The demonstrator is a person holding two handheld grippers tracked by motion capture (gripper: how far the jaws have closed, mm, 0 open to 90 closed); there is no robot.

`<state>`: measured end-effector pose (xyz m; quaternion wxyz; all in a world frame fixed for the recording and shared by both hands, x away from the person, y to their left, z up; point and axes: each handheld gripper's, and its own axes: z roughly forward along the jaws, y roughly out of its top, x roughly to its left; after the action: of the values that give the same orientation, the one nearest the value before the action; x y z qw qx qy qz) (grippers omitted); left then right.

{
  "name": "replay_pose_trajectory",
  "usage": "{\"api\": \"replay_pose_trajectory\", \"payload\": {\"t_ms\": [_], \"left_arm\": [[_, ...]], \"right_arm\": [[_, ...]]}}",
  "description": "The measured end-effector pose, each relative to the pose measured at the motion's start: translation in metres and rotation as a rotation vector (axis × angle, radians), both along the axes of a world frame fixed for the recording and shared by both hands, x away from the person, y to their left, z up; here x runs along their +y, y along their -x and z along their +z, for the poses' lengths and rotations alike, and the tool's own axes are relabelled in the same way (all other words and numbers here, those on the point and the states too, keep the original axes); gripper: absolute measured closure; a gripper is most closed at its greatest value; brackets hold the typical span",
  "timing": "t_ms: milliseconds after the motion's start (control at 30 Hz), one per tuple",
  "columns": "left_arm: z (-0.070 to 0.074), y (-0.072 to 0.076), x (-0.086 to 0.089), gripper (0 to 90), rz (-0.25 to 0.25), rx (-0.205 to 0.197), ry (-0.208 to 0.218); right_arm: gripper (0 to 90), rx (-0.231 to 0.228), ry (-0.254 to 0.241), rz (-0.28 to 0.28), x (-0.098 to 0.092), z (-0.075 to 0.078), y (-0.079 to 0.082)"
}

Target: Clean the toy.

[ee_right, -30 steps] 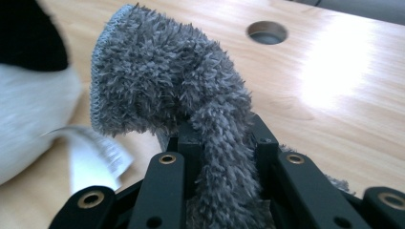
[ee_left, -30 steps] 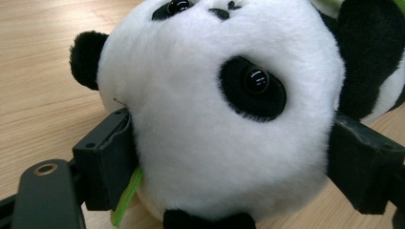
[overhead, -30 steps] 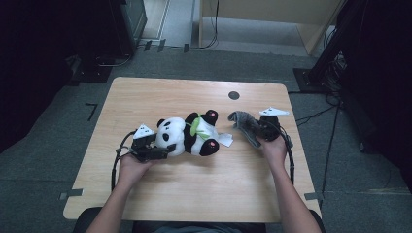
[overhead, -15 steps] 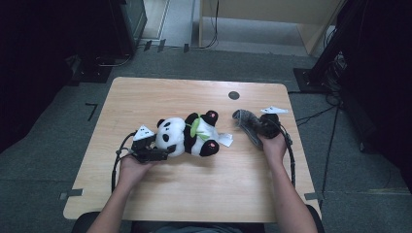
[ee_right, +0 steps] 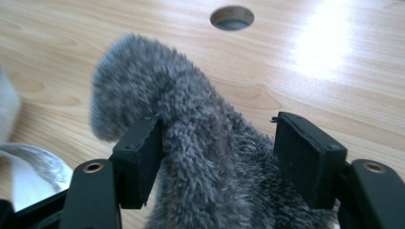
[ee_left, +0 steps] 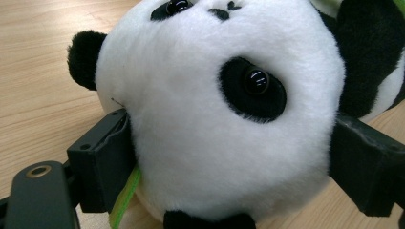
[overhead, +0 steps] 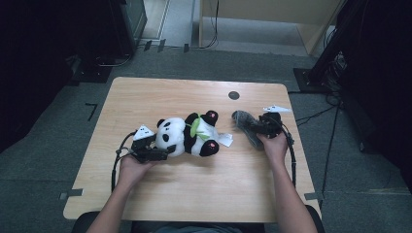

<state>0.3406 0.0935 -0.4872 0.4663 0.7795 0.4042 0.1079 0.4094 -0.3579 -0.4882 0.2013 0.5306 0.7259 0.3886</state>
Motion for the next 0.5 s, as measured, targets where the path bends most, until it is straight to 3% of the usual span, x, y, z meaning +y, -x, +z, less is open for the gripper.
{"api": "replay_pose_trajectory", "payload": {"t_ms": [500], "left_arm": [[-0.001,-0.001,0.001,9.5,-0.011,0.000,0.005]], "right_arm": [[30.6,-0.075,-0.024,0.051,0.013,0.030,0.032]]}}
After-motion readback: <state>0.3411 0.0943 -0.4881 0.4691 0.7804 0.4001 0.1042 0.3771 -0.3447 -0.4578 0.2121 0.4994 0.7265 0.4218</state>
